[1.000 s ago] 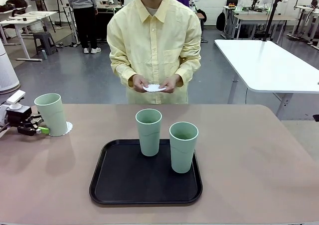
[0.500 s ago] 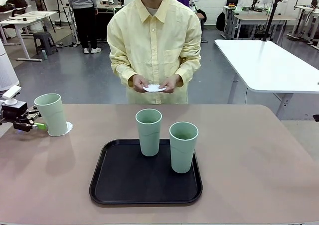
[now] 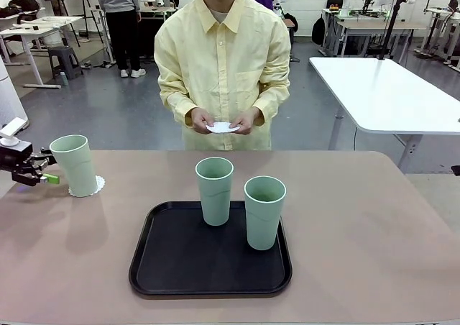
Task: Place coasters on the table and set cups on them.
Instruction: Pick up one Reusable plastic cup and place it on a coaster set by the human.
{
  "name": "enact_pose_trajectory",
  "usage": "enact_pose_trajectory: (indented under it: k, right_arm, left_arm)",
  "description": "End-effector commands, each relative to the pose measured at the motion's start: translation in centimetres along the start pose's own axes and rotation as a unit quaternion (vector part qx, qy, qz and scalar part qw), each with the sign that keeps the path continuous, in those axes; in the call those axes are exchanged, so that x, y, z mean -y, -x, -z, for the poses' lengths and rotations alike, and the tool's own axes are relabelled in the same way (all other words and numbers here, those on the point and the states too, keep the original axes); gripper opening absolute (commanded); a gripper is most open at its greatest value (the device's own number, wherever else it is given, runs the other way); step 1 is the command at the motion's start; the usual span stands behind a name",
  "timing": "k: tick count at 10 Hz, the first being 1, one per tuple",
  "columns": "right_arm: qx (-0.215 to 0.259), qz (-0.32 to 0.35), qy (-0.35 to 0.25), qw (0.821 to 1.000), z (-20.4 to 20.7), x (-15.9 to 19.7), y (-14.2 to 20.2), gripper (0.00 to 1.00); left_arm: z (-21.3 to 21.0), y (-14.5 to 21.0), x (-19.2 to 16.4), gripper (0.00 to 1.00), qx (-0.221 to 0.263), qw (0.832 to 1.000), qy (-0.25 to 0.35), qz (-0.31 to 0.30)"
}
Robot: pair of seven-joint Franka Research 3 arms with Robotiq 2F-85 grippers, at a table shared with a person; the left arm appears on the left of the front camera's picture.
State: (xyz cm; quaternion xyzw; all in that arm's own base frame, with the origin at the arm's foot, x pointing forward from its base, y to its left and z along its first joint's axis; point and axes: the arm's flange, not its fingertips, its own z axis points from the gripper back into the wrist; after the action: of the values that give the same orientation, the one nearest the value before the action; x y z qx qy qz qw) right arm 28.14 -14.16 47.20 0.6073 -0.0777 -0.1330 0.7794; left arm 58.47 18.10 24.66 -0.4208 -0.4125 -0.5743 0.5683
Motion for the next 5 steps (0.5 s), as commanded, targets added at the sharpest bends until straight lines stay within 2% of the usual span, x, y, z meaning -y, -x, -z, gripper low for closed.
enact_pose_trajectory:
  k: [1,2,3,5]
  right_arm:
    - [0.001,-0.002,-0.004,1.000,0.0,-0.1,0.0,1.00]
    - [0.001,-0.002,-0.004,1.000,0.0,-0.1,0.0,1.00]
    - [0.001,-0.002,-0.004,1.000,0.0,-0.1,0.0,1.00]
    - [0.001,-0.002,-0.004,1.000,0.0,-0.1,0.0,1.00]
  left_arm:
    - [-0.6,-4.7,2.0,1.00,-0.095,0.994,-0.062,-0.005]
    - [-0.7,-8.2,3.3,1.00,-0.168,0.979,-0.113,-0.009]
    - [-0.9,-11.5,5.2,1.00,-0.226,0.965,-0.134,-0.020]
    - [0.1,-15.4,7.3,1.00,-0.299,0.938,-0.171,-0.031]
